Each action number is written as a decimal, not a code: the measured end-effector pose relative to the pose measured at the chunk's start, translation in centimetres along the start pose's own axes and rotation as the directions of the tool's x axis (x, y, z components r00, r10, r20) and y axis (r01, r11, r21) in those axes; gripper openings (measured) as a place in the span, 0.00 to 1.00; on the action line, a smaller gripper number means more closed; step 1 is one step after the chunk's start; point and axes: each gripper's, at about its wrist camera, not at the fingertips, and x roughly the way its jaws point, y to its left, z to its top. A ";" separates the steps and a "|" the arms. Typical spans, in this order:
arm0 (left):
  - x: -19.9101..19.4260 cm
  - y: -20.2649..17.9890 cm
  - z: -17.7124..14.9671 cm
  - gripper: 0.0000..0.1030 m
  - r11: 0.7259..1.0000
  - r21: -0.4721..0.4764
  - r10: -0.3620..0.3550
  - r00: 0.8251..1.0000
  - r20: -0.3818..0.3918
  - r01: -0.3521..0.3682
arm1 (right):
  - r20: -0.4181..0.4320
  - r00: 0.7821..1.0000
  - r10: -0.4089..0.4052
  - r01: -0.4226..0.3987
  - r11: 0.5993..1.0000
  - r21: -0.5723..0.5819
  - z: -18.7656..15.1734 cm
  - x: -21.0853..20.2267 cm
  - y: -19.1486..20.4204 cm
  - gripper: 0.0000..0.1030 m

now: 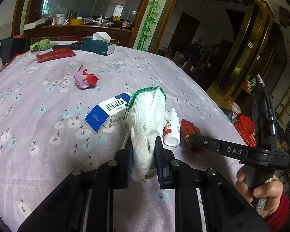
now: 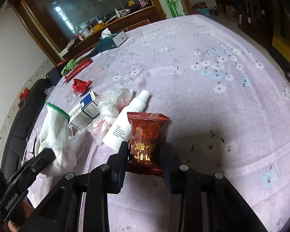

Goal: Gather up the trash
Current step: 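Grasp the white cloth glove with the left tool while the right tool grasps the red snack packet, then lift and hold the glove and red packet above the table with both tools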

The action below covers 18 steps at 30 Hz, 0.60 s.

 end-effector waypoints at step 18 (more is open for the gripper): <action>-0.6 -3.0 -1.7 0.19 0.996 0.076 0.048 0.998 0.048 -0.052 | 0.140 0.990 -0.014 0.026 0.996 -0.080 -4.2 -6.3 1.6 0.32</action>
